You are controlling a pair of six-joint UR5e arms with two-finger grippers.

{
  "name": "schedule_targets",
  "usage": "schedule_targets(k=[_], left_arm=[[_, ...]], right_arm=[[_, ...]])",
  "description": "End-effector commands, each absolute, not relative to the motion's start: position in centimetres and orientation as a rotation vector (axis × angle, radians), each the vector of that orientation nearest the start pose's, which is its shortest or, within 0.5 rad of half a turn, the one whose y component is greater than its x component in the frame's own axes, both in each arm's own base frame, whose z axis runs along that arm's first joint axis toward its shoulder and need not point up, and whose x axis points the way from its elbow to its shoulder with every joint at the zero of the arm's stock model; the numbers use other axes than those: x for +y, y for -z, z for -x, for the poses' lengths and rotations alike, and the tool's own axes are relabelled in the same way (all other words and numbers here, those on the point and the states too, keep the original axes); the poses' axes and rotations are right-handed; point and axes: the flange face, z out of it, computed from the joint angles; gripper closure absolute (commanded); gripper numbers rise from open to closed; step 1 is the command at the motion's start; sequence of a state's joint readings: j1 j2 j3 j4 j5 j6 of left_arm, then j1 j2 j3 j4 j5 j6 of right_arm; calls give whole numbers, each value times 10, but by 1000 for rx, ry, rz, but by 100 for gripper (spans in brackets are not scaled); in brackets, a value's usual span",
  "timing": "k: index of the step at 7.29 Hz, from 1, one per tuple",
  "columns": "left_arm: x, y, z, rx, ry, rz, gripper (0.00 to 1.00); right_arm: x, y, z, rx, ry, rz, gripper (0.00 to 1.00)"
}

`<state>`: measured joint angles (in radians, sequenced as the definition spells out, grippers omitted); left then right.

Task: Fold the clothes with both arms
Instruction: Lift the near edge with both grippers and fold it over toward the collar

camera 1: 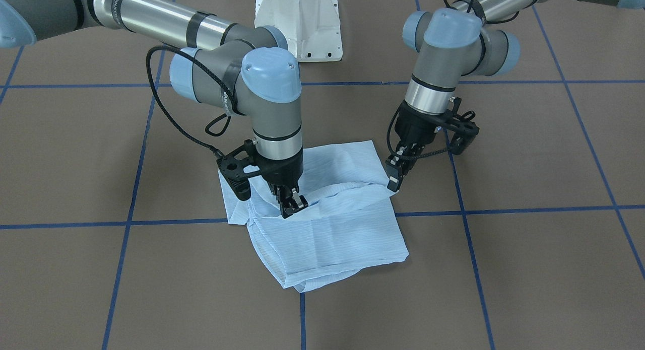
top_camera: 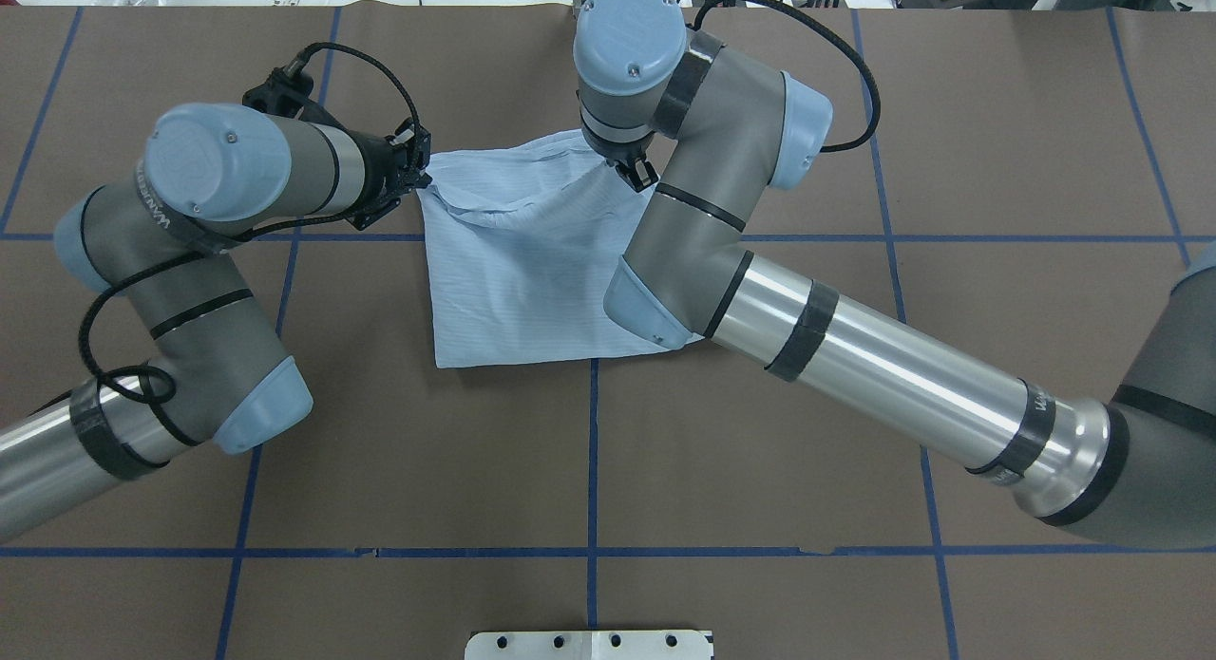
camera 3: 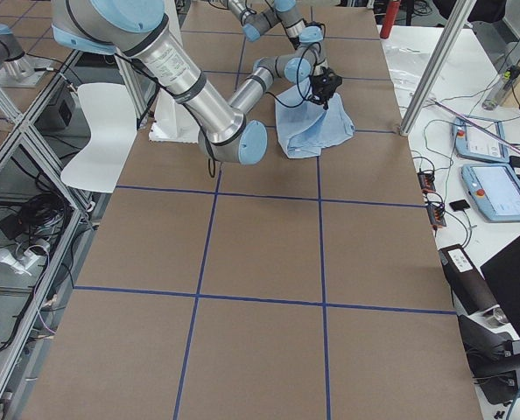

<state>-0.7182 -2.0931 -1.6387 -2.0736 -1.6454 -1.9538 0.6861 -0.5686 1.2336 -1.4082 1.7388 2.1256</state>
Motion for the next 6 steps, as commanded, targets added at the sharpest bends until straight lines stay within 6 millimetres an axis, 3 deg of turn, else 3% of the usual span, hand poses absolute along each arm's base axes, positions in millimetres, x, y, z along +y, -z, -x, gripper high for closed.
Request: schedule_targets(k=[1, 4, 5, 6], left_arm=[[-580, -307, -437, 1133, 951, -154, 100], [-602, -327, -446, 1124, 920, -191, 100], [-607, -336, -452, 1124, 907, -202, 65], [-613, -344, -456, 1112, 881, -225, 48]], right_arm=[[-634, -150, 562, -903, -1066, 99, 100], [-653, -178, 574, -934, -1014, 68, 100], [-657, -182, 576, -949, -1010, 64, 100], [-666, -182, 575, -944, -1020, 61, 85]])
